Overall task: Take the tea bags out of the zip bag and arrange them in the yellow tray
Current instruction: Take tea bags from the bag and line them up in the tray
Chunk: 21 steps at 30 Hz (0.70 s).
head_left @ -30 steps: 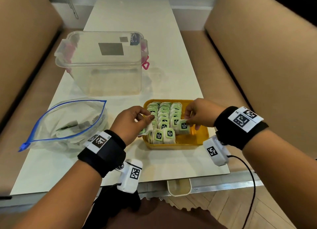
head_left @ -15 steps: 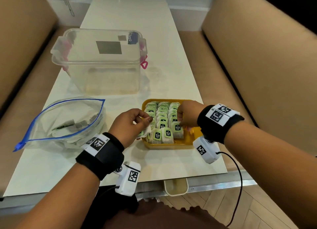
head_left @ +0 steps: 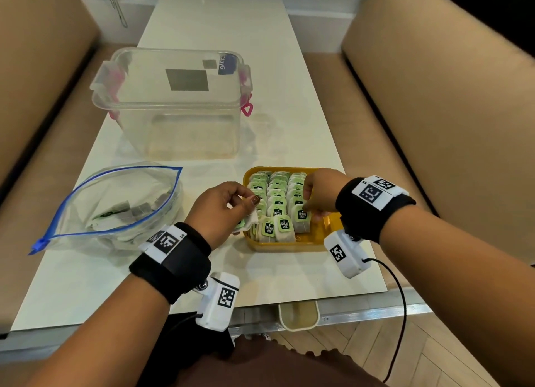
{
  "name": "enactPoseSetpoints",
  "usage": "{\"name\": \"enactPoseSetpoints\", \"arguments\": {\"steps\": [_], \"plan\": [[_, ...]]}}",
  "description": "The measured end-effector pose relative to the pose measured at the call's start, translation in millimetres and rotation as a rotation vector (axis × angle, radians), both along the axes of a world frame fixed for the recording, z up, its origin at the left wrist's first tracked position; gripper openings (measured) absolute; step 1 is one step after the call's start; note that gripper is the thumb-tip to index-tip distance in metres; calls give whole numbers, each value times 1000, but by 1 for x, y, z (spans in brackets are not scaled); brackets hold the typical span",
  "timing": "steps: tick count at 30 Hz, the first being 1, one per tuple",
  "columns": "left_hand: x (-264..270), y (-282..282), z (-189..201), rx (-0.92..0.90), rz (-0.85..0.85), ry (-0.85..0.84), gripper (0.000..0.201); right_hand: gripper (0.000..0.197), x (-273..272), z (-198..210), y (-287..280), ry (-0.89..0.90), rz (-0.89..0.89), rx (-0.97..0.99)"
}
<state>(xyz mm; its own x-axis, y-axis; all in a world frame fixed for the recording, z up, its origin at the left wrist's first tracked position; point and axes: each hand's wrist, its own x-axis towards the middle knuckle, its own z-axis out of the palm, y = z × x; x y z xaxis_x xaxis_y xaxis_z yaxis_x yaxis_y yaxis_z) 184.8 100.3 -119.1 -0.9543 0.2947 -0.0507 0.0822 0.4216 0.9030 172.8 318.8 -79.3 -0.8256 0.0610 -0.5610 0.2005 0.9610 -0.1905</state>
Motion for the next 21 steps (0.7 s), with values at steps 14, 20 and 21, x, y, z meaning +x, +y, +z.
{"name": "enactPoseSetpoints", "arguments": {"steps": [14,20,21], "plan": [[-8,14,25,71,-29,137,34,19,29,35,-40,177,-113,-756],[-6,19,29,284,41,-2,16,11,32,27,-27,299,-266,-1046],[-5,19,29,320,42,-26,12,11,32,25,-25,314,-303,-1098]]}}
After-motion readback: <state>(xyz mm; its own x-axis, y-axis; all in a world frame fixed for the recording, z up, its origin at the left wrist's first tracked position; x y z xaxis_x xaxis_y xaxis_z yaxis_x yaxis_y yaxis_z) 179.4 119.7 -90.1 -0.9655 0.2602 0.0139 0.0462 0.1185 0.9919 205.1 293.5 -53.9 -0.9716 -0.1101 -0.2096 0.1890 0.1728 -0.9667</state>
